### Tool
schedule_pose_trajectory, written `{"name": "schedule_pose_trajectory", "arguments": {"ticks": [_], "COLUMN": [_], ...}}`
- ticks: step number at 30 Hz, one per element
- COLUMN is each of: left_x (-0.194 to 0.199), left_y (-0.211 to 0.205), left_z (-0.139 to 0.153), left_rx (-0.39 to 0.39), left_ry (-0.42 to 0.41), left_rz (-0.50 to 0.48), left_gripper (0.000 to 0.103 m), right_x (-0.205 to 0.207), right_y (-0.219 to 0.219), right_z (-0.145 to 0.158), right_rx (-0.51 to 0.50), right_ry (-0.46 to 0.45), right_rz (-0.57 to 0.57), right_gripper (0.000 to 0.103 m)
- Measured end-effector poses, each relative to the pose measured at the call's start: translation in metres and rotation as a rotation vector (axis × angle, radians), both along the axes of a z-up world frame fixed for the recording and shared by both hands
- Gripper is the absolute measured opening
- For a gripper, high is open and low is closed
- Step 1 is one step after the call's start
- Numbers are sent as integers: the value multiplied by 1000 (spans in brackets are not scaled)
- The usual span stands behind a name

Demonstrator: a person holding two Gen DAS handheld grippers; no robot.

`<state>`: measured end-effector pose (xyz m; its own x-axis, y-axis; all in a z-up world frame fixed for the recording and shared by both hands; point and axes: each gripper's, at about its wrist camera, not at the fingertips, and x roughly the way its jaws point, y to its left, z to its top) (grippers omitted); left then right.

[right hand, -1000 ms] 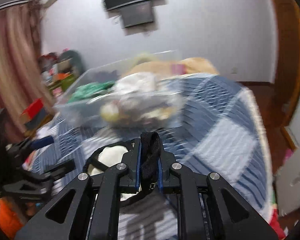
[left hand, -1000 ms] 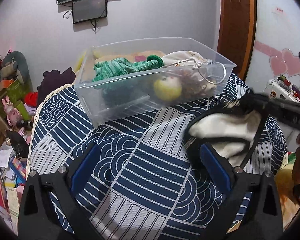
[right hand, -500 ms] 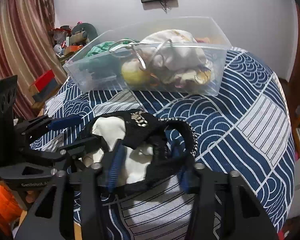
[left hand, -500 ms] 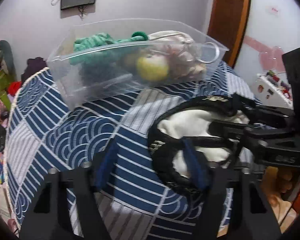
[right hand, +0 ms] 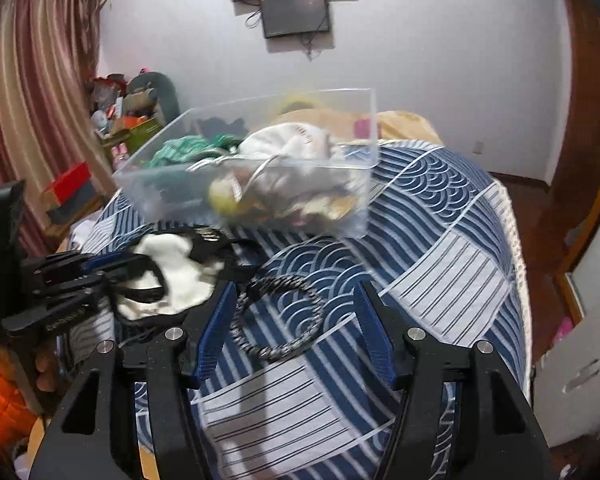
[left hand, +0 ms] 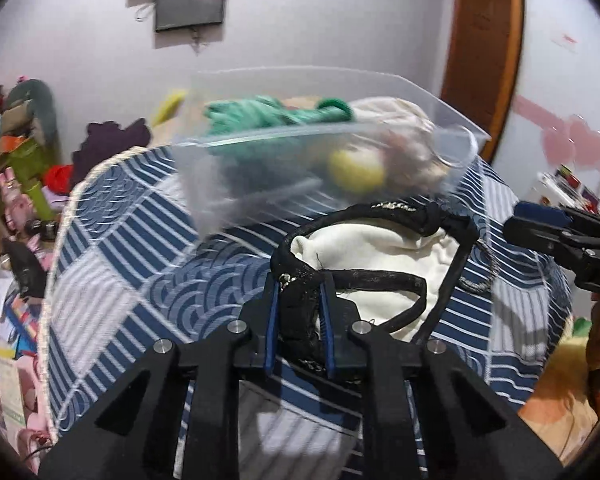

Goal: Organize soft objects
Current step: 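Grasp the black-trimmed cream eye mask with the left tool while the right tool grasps the beaded bracelet, then lower the eye mask and bracelet into the clear box and open both tools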

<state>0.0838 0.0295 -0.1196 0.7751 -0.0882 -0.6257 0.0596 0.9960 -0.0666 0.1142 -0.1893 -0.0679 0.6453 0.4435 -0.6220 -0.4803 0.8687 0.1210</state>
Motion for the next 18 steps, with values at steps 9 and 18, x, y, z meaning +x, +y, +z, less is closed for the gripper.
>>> {"name": "schedule_pose_trajectory", "arguments": {"ticks": [9,18], "left_x": [-1,11], "left_y": [12,5], "left_z": [3,-14], "left_rx": [5,15], "left_ry": [-17,56], "left_rz": [44,34], "left_gripper": [17,40], "right_x": [19,7], "right_y": [20,16], "right_z": [-34,-26], "right_rx": [-123,-101], "right_ry": [67,3], "right_rz": [-12,-52], "right_gripper": [8,6]}}
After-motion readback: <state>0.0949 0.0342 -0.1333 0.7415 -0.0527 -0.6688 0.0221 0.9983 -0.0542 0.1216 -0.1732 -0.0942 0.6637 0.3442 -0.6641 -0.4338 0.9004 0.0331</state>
